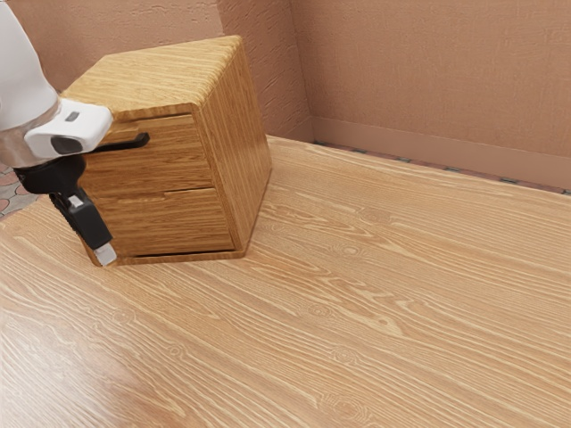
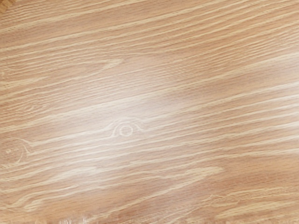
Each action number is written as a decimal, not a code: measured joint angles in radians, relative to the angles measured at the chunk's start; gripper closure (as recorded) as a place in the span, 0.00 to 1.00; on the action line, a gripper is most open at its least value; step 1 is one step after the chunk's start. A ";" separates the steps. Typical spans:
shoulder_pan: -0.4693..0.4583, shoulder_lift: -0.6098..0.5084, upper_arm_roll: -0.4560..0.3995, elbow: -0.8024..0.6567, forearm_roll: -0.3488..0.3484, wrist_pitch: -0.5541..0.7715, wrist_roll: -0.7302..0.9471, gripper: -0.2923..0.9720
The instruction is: Pull the drawer handle with one arm to open the drawer
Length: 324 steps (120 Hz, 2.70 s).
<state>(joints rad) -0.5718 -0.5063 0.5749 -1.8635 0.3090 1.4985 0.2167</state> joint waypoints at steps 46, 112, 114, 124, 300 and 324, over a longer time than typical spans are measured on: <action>-0.044 -0.060 0.119 -0.039 0.139 0.244 0.308 0.23; -0.177 -0.052 0.271 0.022 0.313 0.355 0.818 0.23; -0.187 -0.047 0.283 0.027 0.316 0.357 0.827 0.23; -0.225 -0.023 0.333 0.048 0.325 0.369 0.864 0.23; -0.577 0.052 0.761 0.200 0.327 0.491 0.972 0.23; -0.568 0.058 0.759 0.180 0.321 0.498 0.965 0.23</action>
<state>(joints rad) -1.1395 -0.4484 1.3341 -1.6836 0.6303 1.9970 1.1821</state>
